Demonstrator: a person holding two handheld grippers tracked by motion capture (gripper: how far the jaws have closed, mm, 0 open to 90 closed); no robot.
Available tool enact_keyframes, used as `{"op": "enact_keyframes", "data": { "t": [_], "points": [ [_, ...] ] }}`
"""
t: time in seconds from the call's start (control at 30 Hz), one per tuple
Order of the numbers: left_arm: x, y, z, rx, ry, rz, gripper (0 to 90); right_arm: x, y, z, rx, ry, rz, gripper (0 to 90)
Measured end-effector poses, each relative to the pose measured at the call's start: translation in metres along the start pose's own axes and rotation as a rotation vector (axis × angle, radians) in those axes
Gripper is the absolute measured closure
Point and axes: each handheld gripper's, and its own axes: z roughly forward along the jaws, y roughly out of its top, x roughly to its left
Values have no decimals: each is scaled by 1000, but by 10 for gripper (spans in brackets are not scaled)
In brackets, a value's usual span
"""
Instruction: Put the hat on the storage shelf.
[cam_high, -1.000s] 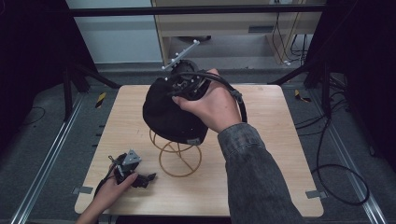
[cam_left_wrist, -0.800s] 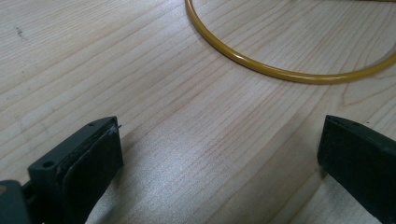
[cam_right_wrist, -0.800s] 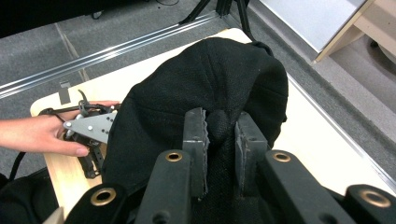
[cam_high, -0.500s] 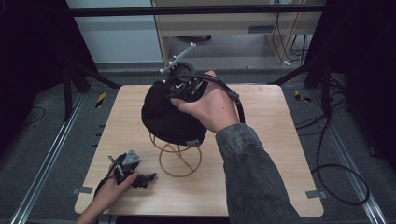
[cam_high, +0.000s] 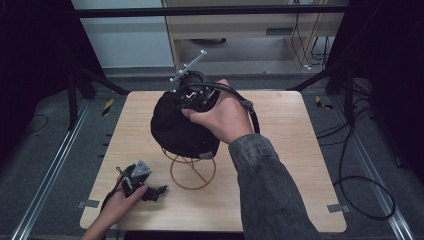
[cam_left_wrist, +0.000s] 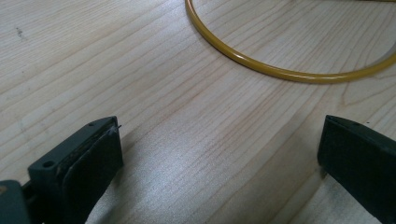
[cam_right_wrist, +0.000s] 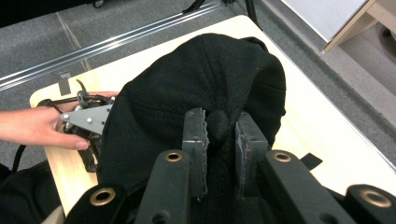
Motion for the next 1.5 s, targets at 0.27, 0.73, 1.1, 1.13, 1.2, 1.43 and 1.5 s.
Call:
{"op": "enact_keyframes", "data": {
  "t": [0.27, 0.73, 1.1, 1.13, 1.2, 1.43, 1.5],
  "points": [
    [0, 0, 0, 0, 0, 0, 0, 0, -2, 4, 8, 7, 4, 776],
    [0, 0, 0, 0, 0, 0, 0, 3, -4, 13, 30, 22, -2, 774],
    [0, 0, 0, 0, 0, 0, 0, 5, -7, 20, 46, 33, -2, 769],
    [0, 0, 0, 0, 0, 0, 0, 5, -7, 21, 47, 36, -4, 769],
    [0, 0, 0, 0, 0, 0, 0, 6, -7, 21, 47, 40, -6, 768],
    [0, 0, 0, 0, -1, 1, 0, 7, -7, 22, 50, 39, -10, 760],
    [0, 0, 0, 0, -1, 1, 0, 7, -7, 23, 51, 43, -10, 749]
  ]
}}
